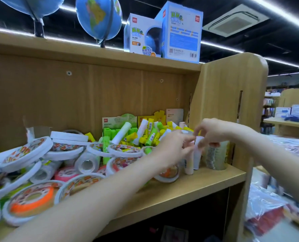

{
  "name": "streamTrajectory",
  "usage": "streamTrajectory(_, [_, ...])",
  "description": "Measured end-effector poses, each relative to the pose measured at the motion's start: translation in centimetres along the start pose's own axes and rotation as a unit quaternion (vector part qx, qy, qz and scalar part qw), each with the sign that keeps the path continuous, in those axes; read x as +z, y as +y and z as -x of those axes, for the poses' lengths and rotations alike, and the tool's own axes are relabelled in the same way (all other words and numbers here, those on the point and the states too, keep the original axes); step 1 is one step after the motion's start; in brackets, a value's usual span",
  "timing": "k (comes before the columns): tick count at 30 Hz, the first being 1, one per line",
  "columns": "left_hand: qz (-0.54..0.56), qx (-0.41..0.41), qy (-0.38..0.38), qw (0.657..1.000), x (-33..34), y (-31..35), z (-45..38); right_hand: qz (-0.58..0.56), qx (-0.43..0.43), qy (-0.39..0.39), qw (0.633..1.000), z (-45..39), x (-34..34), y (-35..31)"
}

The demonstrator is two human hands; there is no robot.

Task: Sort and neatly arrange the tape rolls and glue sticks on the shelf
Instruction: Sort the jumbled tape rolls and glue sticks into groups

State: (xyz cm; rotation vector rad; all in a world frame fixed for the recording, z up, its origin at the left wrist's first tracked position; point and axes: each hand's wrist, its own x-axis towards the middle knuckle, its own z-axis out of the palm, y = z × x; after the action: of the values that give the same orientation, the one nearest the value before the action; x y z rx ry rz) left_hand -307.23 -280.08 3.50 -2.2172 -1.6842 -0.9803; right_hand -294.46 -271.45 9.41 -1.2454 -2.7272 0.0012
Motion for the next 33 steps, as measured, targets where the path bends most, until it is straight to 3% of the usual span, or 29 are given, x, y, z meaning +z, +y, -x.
streamTrajectory(4, [-0.066, 0.000, 0.003, 0.998, 1.0, -0.2, -0.6, -0.014, -0.023, 0.008, 1.000, 0.2, -0.2, -0.1])
streamTrajectory(12, [-0.048, 0.007, 0.075, 0.996, 1.5, -0.6, 0.3, -0.099, -0.014, 0.030, 0.995, 1.1, 0.2, 0.3])
streamTrajectory(15, [-0.036, 0.012, 0.107, 0.994, 0.1, -0.7, 1.0, -0.091, -0.030, 0.115, 0.989, 2.0, -0.8, -0.3])
streamTrajectory(18, [-0.047, -0.004, 0.116, 0.992, -2.6, -1.3, 2.6, -0.129, -0.108, 0.210, 0.963, 2.3, -1.4, -2.4])
streamTrajectory(23, [-0.097, -0.081, 0.108, 0.986, -8.5, -3.7, 8.3, -0.170, -0.224, 0.100, 0.954, 1.7, 0.1, -8.9])
streamTrajectory(28, [-0.130, -0.191, 0.062, 0.971, -13.3, -6.4, 14.8, -0.043, -0.225, -0.005, 0.973, -0.7, 4.4, -14.8])
streamTrajectory(30, [-0.140, -0.204, 0.032, 0.968, -14.3, -7.3, 16.5, -0.046, -0.201, 0.019, 0.978, -0.9, 5.2, -15.7])
streamTrajectory(33, [-0.142, -0.178, 0.022, 0.973, -15.0, -8.0, 17.4, -0.118, -0.172, 0.137, 0.968, -0.1, 4.3, -15.4])
